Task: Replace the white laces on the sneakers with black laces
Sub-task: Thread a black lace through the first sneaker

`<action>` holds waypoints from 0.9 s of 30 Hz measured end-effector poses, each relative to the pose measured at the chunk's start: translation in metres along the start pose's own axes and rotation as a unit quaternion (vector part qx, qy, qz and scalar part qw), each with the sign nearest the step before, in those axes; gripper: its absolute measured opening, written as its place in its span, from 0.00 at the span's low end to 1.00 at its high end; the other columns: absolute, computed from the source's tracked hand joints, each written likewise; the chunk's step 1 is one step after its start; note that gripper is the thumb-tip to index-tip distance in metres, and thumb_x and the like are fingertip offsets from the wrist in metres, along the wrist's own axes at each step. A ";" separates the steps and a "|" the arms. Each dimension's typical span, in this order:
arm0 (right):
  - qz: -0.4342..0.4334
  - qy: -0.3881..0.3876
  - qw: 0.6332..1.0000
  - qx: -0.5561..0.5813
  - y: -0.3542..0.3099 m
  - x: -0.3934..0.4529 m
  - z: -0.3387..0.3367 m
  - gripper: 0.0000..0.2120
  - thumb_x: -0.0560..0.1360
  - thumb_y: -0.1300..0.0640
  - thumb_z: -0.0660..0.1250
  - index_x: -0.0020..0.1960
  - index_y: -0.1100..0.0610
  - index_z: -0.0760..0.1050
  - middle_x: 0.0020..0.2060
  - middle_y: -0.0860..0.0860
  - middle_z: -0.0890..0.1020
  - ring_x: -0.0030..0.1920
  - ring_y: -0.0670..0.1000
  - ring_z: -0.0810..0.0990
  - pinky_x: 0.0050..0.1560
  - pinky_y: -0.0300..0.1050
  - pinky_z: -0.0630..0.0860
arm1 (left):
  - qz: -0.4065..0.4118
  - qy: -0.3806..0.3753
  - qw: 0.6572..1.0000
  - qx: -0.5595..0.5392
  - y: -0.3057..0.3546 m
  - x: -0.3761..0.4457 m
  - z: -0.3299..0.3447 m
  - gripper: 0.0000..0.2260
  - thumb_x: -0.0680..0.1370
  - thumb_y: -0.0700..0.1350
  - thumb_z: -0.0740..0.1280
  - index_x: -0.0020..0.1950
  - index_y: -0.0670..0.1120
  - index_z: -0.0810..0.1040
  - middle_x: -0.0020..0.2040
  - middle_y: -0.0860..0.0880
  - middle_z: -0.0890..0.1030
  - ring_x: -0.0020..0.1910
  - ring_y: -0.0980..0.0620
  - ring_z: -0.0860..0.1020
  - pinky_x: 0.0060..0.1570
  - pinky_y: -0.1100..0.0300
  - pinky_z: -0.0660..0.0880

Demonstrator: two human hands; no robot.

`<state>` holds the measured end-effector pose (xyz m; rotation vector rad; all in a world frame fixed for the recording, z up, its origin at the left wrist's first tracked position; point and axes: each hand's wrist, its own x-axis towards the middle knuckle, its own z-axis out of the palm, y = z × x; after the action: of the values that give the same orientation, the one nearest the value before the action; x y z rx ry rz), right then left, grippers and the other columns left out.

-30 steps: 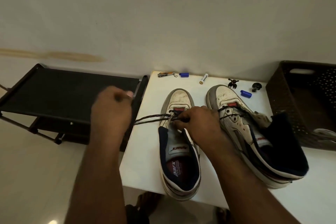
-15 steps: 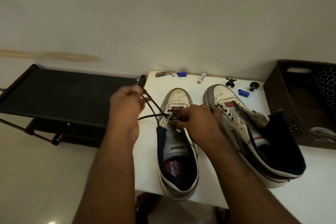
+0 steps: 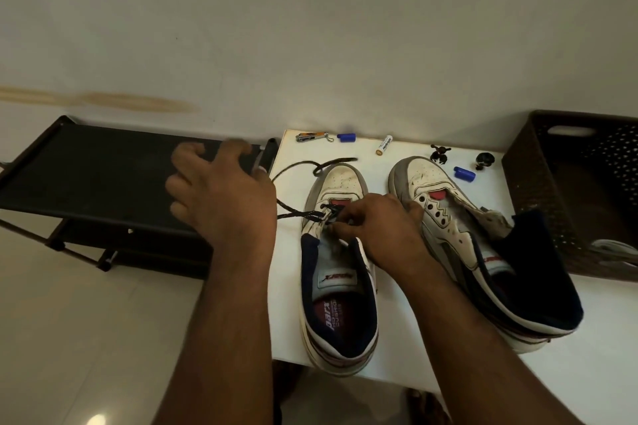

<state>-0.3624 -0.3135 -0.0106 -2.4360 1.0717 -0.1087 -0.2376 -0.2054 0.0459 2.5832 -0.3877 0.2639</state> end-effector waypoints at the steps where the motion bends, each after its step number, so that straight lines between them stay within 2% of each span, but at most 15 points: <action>1: -0.001 0.000 1.000 0.001 0.000 0.000 0.000 0.09 0.73 0.40 0.66 0.48 0.42 0.81 0.47 0.43 0.80 0.58 0.50 0.74 0.68 0.62 0.55 | 0.014 -0.067 0.997 0.023 -0.002 0.002 0.001 0.09 0.75 0.48 0.71 0.55 0.54 0.80 0.66 0.45 0.69 0.61 0.42 0.69 0.56 0.50 0.67; 3: 0.000 -0.001 1.000 -0.001 0.000 0.001 0.000 0.09 0.73 0.40 0.66 0.47 0.42 0.81 0.46 0.43 0.80 0.58 0.50 0.73 0.67 0.62 0.56 | 0.042 -0.231 0.971 -0.051 -0.005 0.006 0.005 0.04 0.76 0.45 0.71 0.49 0.53 0.82 0.60 0.46 0.78 0.53 0.48 0.76 0.52 0.55 0.71; 5: 0.000 -0.002 1.000 -0.006 -0.001 0.001 -0.001 0.10 0.73 0.39 0.66 0.48 0.42 0.81 0.47 0.44 0.80 0.59 0.50 0.72 0.67 0.63 0.56 | 0.060 -0.368 0.922 -0.105 -0.005 0.002 0.014 0.07 0.75 0.42 0.72 0.52 0.51 0.83 0.54 0.46 0.81 0.45 0.53 0.77 0.50 0.58 0.74; 6: 0.000 -0.003 1.000 -0.006 -0.001 0.001 -0.001 0.10 0.73 0.39 0.66 0.49 0.42 0.81 0.48 0.44 0.80 0.60 0.50 0.72 0.67 0.63 0.56 | 0.069 -0.403 0.908 -0.096 -0.005 -0.002 0.018 0.10 0.74 0.42 0.72 0.55 0.50 0.83 0.52 0.46 0.82 0.43 0.54 0.76 0.49 0.59 0.73; 8: 0.001 -0.004 1.000 -0.006 -0.002 0.000 -0.002 0.11 0.73 0.39 0.66 0.49 0.42 0.81 0.47 0.44 0.79 0.60 0.50 0.72 0.68 0.63 0.56 | 0.072 -0.410 0.906 -0.079 -0.006 -0.004 0.027 0.11 0.74 0.43 0.73 0.56 0.49 0.83 0.51 0.45 0.82 0.42 0.54 0.75 0.48 0.58 0.73; 12: 0.003 0.000 1.000 -0.004 -0.003 0.000 -0.002 0.11 0.73 0.38 0.66 0.48 0.42 0.81 0.47 0.44 0.79 0.59 0.50 0.73 0.67 0.62 0.56 | 0.068 -0.432 0.899 -0.028 0.000 0.002 0.029 0.06 0.75 0.45 0.72 0.49 0.45 0.84 0.51 0.45 0.82 0.50 0.48 0.79 0.55 0.54 0.76; 14: 0.006 -0.004 1.000 -0.005 -0.002 0.000 -0.002 0.11 0.73 0.38 0.66 0.48 0.42 0.81 0.49 0.44 0.80 0.59 0.50 0.73 0.67 0.62 0.56 | 0.061 -0.387 0.920 -0.026 -0.001 0.003 0.026 0.06 0.77 0.44 0.70 0.50 0.44 0.83 0.51 0.45 0.82 0.49 0.49 0.79 0.53 0.56 0.75; 15: 0.008 -0.008 1.000 0.000 -0.001 0.000 -0.002 0.11 0.72 0.38 0.66 0.48 0.42 0.81 0.49 0.44 0.80 0.58 0.50 0.73 0.66 0.61 0.57 | 0.045 -0.312 0.948 -0.048 -0.004 0.004 0.021 0.05 0.78 0.44 0.68 0.50 0.45 0.82 0.51 0.46 0.81 0.48 0.50 0.78 0.50 0.56 0.75; 17: 0.011 -0.014 1.000 0.018 0.002 0.001 -0.006 0.08 0.72 0.41 0.67 0.47 0.42 0.81 0.48 0.43 0.80 0.58 0.49 0.73 0.66 0.60 0.57 | -0.019 -0.069 0.989 -0.126 -0.015 0.011 0.006 0.04 0.78 0.44 0.67 0.51 0.46 0.79 0.56 0.45 0.77 0.53 0.47 0.77 0.53 0.52 0.75; 18: 0.011 -0.016 0.999 0.025 0.003 0.002 -0.007 0.07 0.72 0.42 0.68 0.47 0.42 0.81 0.48 0.43 0.80 0.57 0.50 0.74 0.65 0.60 0.58 | -0.063 0.042 0.983 -0.167 -0.019 0.015 -0.003 0.05 0.78 0.45 0.66 0.52 0.47 0.78 0.60 0.45 0.74 0.59 0.45 0.74 0.57 0.50 0.74; 19: 0.011 -0.016 0.999 0.026 0.004 0.003 -0.008 0.06 0.72 0.44 0.68 0.46 0.42 0.82 0.48 0.43 0.80 0.57 0.50 0.74 0.63 0.59 0.59 | -0.105 0.110 0.969 -0.197 -0.022 0.017 -0.009 0.07 0.78 0.46 0.66 0.55 0.47 0.77 0.64 0.45 0.70 0.64 0.45 0.71 0.61 0.50 0.72; 21: 0.000 -0.006 1.000 0.029 0.006 0.004 -0.007 0.07 0.71 0.45 0.70 0.47 0.43 0.83 0.47 0.45 0.77 0.55 0.51 0.74 0.60 0.55 0.65 | -0.163 0.136 0.956 -0.202 -0.021 0.015 -0.016 0.10 0.78 0.46 0.65 0.59 0.47 0.74 0.70 0.45 0.64 0.70 0.45 0.64 0.66 0.48 0.67; 23: -0.021 0.006 0.998 0.052 0.007 0.004 -0.005 0.10 0.70 0.47 0.72 0.50 0.46 0.83 0.46 0.47 0.73 0.54 0.54 0.74 0.58 0.51 0.70 | -0.165 0.115 0.966 -0.162 -0.019 0.008 -0.014 0.16 0.76 0.43 0.66 0.63 0.48 0.70 0.74 0.45 0.60 0.74 0.42 0.58 0.68 0.41 0.63; 25: -0.029 0.018 0.997 0.067 0.006 0.002 -0.004 0.15 0.70 0.49 0.73 0.56 0.48 0.81 0.50 0.49 0.73 0.55 0.53 0.74 0.59 0.51 0.71 | -0.068 0.110 0.984 -0.120 -0.020 0.006 -0.008 0.21 0.72 0.36 0.66 0.64 0.48 0.70 0.73 0.45 0.64 0.73 0.40 0.61 0.66 0.40 0.66; 27: -0.025 0.037 0.997 0.069 0.005 0.001 -0.005 0.17 0.69 0.50 0.73 0.56 0.49 0.77 0.53 0.50 0.74 0.54 0.51 0.73 0.57 0.50 0.72 | 0.075 0.017 0.979 -0.187 -0.015 0.010 0.002 0.17 0.72 0.32 0.65 0.57 0.48 0.76 0.62 0.49 0.76 0.62 0.45 0.75 0.59 0.53 0.72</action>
<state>-0.3668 -0.3192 -0.0087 -2.3503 0.9994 -0.2822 -0.2230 -0.1963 0.0399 2.1818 -0.5624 0.2605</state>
